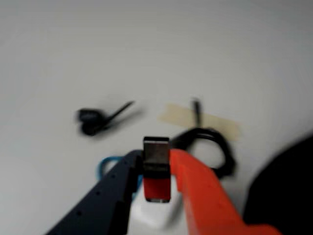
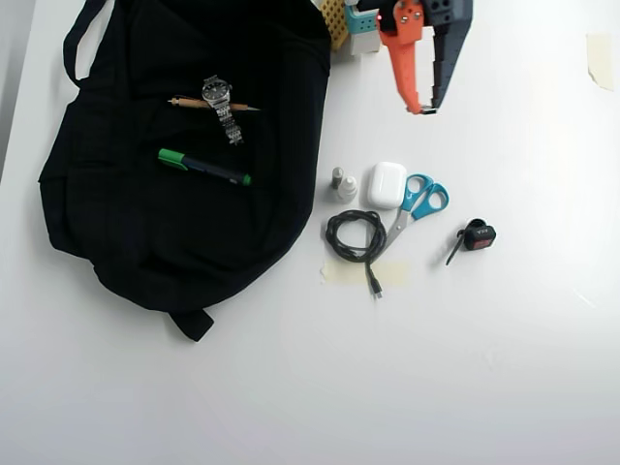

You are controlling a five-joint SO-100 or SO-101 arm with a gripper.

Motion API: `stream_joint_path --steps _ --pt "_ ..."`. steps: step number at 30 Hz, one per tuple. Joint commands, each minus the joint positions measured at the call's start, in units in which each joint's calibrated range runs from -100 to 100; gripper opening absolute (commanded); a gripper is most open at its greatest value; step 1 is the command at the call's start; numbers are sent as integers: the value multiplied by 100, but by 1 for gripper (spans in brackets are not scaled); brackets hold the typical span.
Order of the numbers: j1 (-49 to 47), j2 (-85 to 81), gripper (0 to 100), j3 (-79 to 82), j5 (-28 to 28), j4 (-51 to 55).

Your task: Put the usb stick into the black bag

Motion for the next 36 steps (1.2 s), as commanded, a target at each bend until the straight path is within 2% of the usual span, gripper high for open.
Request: stream_joint_path --steps 1,6,14,20,26,32,36 --pt "800 -440 2 112 -136 -148" --pt "1682 -863 2 373 -157 -156" --pt "3163 -1469 2 1163 -718 -268" --pt "4098 -1792 2 2080 -739 -1000" --pt "5602 -1950 2 2790 -745 -1793" --pt "6103 -1950 2 3266 -745 -1810" --pt "6058 -1950 3 3266 -739 -1810"
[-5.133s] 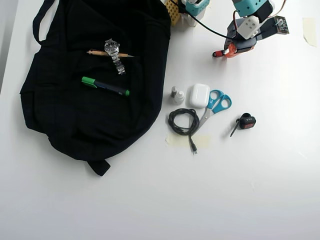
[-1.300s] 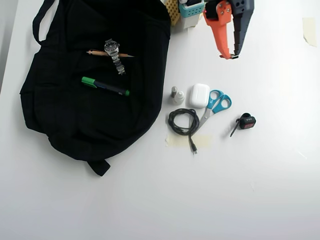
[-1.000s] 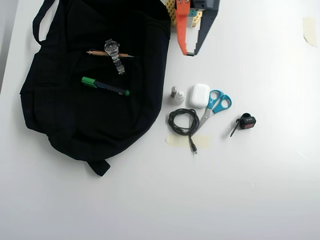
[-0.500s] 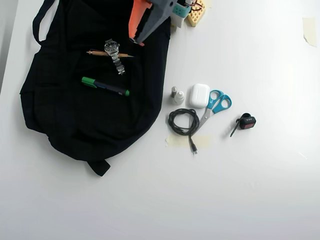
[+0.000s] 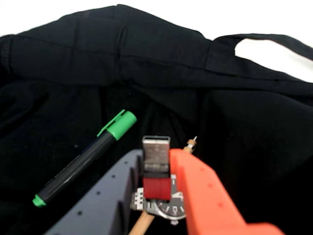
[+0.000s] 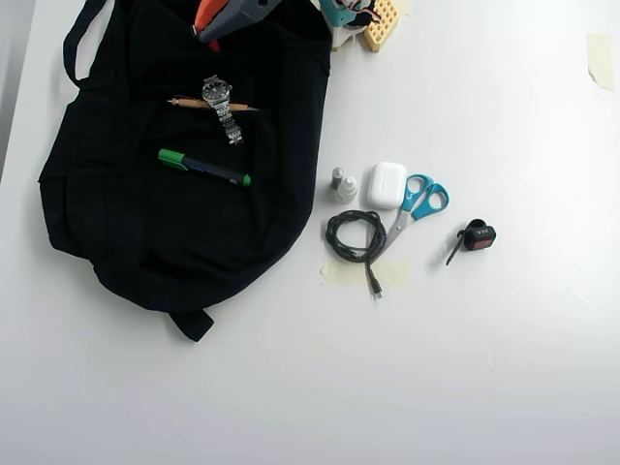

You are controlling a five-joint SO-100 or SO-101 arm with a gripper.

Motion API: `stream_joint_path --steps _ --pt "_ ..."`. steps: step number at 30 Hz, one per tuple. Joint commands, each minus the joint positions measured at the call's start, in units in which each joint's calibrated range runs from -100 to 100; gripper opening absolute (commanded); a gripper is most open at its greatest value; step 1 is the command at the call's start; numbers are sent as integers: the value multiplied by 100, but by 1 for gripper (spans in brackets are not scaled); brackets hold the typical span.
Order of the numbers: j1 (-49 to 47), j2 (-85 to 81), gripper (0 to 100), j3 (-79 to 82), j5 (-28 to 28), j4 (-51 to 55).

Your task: Put the usb stick into the black bag

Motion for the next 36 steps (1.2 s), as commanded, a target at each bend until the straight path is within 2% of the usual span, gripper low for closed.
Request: stream_joint_path --steps 1,4,6,7,9,10,11,12,14,16,25,31,36 --pt "-11 -57 4 -45 -7 -106" --pt "-26 -57 34 -54 -12 -54" --pt "-64 -57 41 -90 -17 -54" --pt "-161 -57 39 -99 -17 -37" --pt "-385 -123 23 -180 -17 -37" --pt "-602 -455 9 -198 -17 -37" --pt "-924 -961 2 -99 -2 -37" --pt "-1163 -1318 2 18 -2 -37" --pt "-2540 -2107 2 449 -7 -28" --pt "-3078 -2704 2 422 -2 -28" --pt "-3833 -3011 2 530 -169 971" --pt "-4327 -3011 2 611 -169 1040" --pt "-4686 -3011 2 620 -175 2082"
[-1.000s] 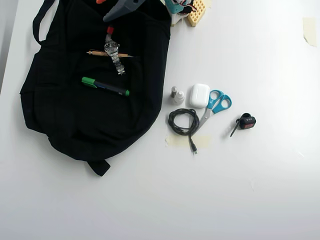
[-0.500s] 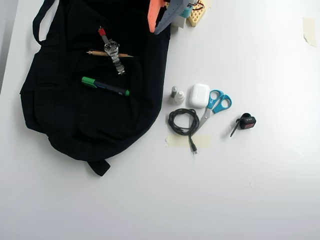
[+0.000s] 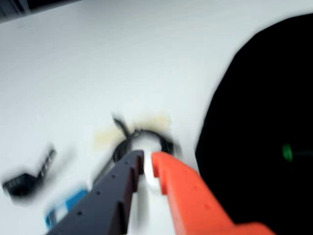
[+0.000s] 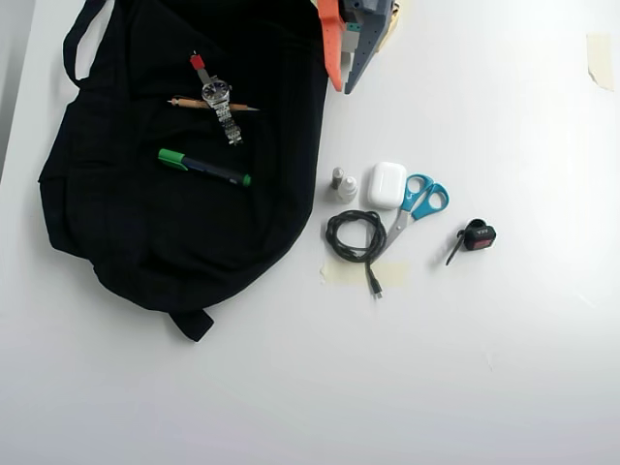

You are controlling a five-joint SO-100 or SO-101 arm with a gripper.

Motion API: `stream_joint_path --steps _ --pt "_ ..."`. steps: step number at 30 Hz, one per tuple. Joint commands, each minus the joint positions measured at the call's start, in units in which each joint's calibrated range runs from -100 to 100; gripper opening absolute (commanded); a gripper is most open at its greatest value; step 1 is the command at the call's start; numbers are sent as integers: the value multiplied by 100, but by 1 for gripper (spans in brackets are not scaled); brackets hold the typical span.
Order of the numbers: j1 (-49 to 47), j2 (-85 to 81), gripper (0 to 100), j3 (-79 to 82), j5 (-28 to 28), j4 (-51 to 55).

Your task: Put the usb stick into the black bag

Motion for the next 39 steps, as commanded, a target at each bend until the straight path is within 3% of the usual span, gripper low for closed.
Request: stream_joint_path --steps 1,5,10,18,24,31,39 --pt "-195 -92 2 -20 -23 986" --pt "-187 -100 2 70 -23 1890" --pt "-127 -109 2 843 -18 1890" --pt "-202 -100 2 2667 29 193" --pt "-681 -76 2 2676 -2 219" --pt "-606 -100 2 2676 34 1744" --pt "-606 -84 2 2676 40 1675"
